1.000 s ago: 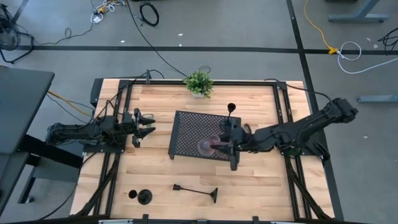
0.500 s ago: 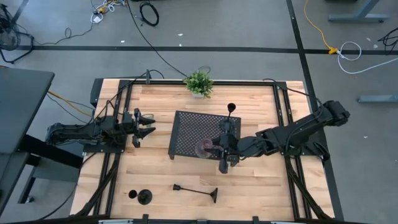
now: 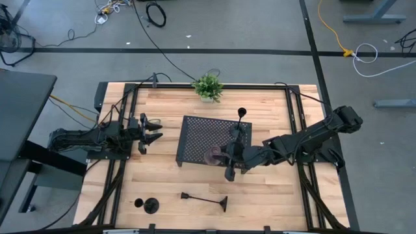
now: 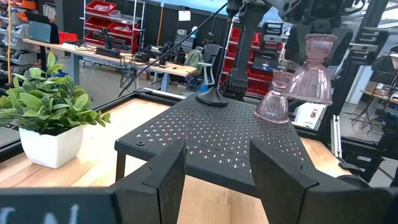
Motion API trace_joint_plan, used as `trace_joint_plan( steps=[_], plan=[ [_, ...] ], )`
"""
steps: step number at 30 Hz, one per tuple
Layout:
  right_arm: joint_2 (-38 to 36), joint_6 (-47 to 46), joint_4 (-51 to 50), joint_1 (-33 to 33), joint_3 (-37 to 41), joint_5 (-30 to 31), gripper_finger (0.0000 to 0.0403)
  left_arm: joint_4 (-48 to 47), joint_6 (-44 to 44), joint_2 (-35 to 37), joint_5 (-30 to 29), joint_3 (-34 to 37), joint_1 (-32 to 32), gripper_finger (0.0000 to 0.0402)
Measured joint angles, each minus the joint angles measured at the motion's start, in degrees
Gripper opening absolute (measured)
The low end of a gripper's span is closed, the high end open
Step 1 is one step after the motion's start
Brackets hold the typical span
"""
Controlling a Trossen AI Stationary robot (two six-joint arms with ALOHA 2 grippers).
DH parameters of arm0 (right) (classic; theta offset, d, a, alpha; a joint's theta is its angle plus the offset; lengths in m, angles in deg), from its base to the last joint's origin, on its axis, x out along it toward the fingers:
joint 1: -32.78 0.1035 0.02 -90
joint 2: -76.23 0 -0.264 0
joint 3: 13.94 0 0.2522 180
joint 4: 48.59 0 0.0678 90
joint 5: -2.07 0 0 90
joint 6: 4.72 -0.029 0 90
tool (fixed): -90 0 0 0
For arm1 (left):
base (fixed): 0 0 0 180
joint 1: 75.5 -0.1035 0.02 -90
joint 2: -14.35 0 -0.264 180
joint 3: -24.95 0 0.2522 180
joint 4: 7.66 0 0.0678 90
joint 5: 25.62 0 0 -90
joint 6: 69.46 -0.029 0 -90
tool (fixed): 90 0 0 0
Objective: Pick & Place candle stick holders
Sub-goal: Put the pink glass candle holder on the shelf
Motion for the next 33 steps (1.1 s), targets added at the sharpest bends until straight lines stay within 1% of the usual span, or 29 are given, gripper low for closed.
trace_joint_plan(
  steps=[4,15,33],
  plan=[
    [0.4,-1.1,-0.7,-0.2,0.0,0.4,0.0091,0.0,0.0,0.0,0.0,0.0,0.0,0.0179],
    [5.2,-2.6,-0.8,-1.8,0.0,0.0,0.0090,0.0,0.0,0.0,0.0,0.0,0.0,0.0179],
    [5.1,-2.6,-1.5,-3.7,0.0,-1.5,0.0090,-0.1,0.0,0.0,0.0,0.0,0.0,0.0179]
  ],
)
